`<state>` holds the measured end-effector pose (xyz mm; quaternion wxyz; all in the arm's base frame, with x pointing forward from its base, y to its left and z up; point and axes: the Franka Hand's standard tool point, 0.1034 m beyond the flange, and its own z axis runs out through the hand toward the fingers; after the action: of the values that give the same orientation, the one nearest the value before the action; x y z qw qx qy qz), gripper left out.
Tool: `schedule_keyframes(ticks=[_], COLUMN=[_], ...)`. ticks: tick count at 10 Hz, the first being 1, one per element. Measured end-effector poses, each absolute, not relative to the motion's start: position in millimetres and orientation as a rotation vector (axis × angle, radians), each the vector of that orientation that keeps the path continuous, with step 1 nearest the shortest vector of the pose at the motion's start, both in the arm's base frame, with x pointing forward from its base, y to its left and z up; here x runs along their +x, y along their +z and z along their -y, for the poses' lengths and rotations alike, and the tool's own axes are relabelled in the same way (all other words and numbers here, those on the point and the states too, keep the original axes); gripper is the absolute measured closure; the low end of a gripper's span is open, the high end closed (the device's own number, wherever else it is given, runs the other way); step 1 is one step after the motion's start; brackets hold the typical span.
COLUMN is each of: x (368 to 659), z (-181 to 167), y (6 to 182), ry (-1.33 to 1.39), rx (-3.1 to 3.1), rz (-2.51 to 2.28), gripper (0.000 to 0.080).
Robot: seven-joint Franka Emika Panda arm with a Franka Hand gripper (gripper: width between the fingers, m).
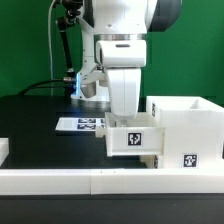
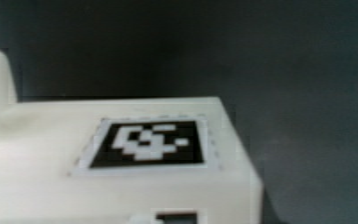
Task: Assemble drawer
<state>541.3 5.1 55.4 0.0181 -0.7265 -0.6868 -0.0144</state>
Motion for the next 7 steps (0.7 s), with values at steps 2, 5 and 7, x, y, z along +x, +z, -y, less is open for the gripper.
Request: schedule_keyframes(ticks=[2,5,7], x=[541,541,541], z=[-13,-22,-23], y=[55.6,55.4,55.5], ry=[-0.048,-0.051,-0.049], rx=[-2.252,-2.255,-2.264], rz=[2.134,2.129,2.123], gripper=[0.0755,0.0755,0.0755])
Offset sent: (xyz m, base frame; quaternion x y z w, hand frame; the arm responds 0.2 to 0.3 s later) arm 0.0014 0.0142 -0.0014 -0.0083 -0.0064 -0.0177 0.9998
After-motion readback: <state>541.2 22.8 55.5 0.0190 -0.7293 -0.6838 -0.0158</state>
